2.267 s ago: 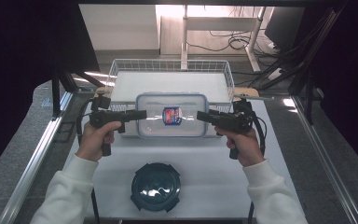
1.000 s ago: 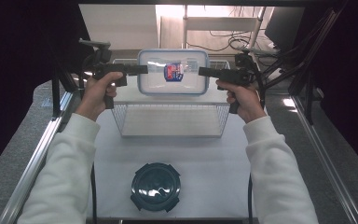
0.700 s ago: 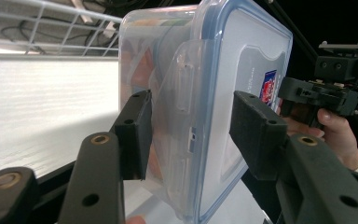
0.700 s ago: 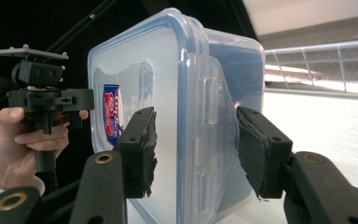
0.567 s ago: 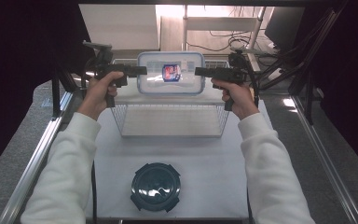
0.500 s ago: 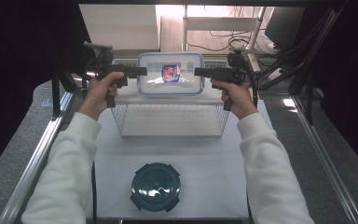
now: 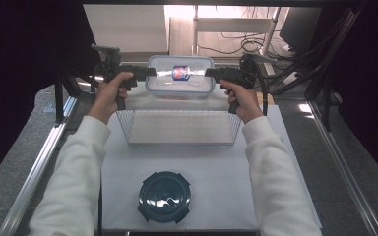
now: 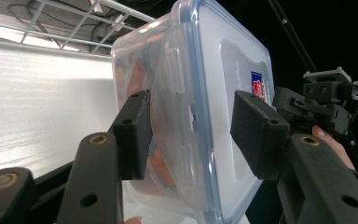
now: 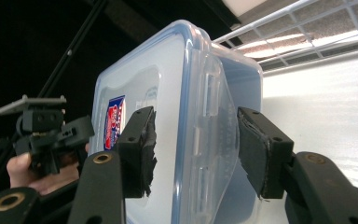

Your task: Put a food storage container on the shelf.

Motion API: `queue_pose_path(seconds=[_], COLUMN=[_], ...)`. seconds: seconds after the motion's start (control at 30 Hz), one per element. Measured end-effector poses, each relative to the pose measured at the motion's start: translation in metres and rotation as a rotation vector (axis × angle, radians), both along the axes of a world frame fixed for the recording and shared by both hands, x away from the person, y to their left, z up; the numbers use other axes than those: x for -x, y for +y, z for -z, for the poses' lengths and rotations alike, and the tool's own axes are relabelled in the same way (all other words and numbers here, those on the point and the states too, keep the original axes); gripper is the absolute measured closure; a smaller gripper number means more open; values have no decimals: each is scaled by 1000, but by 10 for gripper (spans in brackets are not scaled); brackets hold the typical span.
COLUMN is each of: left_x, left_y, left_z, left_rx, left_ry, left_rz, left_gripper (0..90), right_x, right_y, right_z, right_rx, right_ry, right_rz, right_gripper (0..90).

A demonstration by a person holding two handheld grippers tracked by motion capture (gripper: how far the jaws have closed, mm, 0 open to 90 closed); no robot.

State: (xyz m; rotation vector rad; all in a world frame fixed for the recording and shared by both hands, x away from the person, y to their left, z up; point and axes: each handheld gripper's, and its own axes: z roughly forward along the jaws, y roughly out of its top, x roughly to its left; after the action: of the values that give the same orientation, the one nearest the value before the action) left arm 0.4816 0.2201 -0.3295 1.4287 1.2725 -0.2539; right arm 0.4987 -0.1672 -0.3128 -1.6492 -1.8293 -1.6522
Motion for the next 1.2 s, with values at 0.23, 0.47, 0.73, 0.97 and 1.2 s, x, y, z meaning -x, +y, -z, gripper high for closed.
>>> queue_pose_path(seconds=[0.23,0.47,0.73,0.97,1.2], left_x=[-6,-8,2,31,79], left_y=[-2,-7,-16,-19,-14], left_z=[5,8,0,-15,-12], left_rx=[12,-7,-94,-177,-230], left_ry=[39,51,-34,-175,-287], left_rz=[-19,-26,-83,-112,-90], left_gripper=[456,389,252,186,193], right_x=[-8,-12,-2,20,61], right_y=[2,2,9,4,-9], right_z=[7,13,6,-11,-23], right_rx=[-33,-50,-1,110,259], right_ry=[51,91,-23,-136,-289], right_rz=[51,70,62,77,15], right_gripper=[474,455,215,177,181])
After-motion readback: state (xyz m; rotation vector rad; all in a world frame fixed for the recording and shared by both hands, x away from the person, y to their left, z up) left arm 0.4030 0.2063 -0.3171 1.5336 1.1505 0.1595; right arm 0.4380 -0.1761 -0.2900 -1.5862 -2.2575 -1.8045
